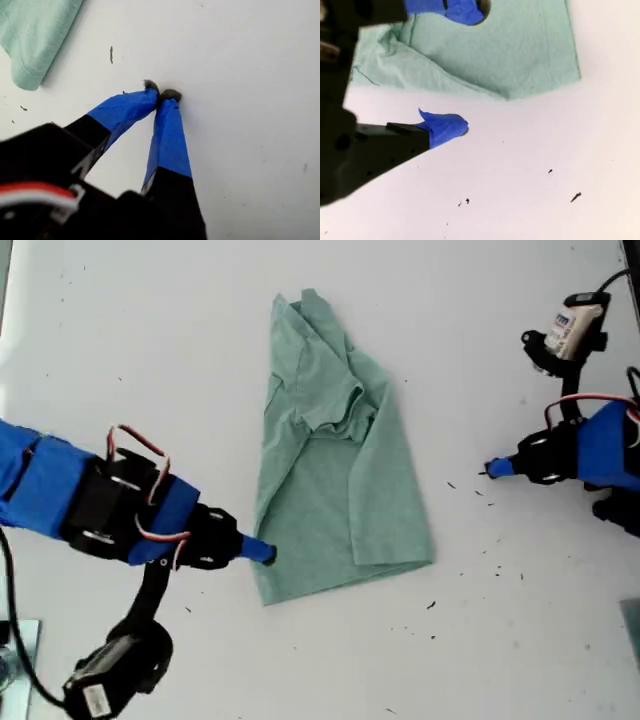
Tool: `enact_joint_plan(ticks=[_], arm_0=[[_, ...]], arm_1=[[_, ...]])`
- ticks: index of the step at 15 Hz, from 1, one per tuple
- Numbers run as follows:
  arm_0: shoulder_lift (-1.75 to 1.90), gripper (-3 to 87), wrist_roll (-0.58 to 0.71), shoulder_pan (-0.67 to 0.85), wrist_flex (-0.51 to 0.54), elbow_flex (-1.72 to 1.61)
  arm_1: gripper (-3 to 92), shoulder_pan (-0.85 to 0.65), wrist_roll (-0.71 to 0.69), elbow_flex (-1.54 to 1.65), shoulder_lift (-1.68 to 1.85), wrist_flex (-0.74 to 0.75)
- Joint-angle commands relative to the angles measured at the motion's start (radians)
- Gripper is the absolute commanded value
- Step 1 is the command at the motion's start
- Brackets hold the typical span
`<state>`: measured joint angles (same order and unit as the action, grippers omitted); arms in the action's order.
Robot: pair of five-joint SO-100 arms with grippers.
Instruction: Fold t shirt
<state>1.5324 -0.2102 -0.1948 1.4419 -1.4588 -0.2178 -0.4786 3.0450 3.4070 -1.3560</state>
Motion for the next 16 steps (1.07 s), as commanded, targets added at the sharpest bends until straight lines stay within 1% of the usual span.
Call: enact_joint_plan(ticks=[1,3,5,6,7,8,9,11,12,13,14,15,16], arm_0=[[0.012,29.4,-0.003,0.043,-0.164,-0.137],[-0.008,26.5,0.008,0.055,-0.353,-0.29],[-0.087,21.7,0.017,0.052,-0.411,-0.279],[-0.106,16.1,0.023,0.052,-0.431,-0.279],[-0.107,6.1,0.026,0.052,-0.436,-0.279],[-0.094,-0.2,0.035,0.054,-0.431,-0.279],[-0.037,-0.2,0.021,0.061,-0.371,-0.278],[0.181,-0.2,-0.005,0.103,-0.175,-0.285],[0.293,-0.2,-0.003,0.13,-0.1,-0.287],[0.37,-0.2,0.011,0.164,-0.055,-0.291],[0.399,-0.2,0.031,0.186,-0.049,-0.29],[0.38,-0.2,0.046,0.184,-0.066,-0.255],[0.313,-0.2,0.066,0.169,-0.104,-0.195]], arm_1=[[2.5,0.002,-0.003,0.031,0.018,-0.002],[2.5,0.006,-0.008,0.031,0.023,-0.002],[2.5,0.006,-0.008,0.031,0.025,-0.002],[2.5,0.008,-0.008,0.032,0.025,-0.002],[2.5,0.008,-0.006,0.032,0.028,-0.003],[2.5,0.009,-0.005,0.032,0.031,-0.006],[2.5,0.009,-0.003,0.034,0.034,-0.008],[2.5,0.011,-0.002,0.034,0.044,-0.014],[2.5,0.011,-0.002,0.035,0.049,-0.015],[2.5,0.011,-0.002,0.035,0.052,-0.017],[2.5,0.011,-0.002,0.035,0.055,-0.018],[2.5,0.011,0.0,0.037,0.057,-0.02],[2.5,0.011,0.002,0.037,0.058,-0.021]])
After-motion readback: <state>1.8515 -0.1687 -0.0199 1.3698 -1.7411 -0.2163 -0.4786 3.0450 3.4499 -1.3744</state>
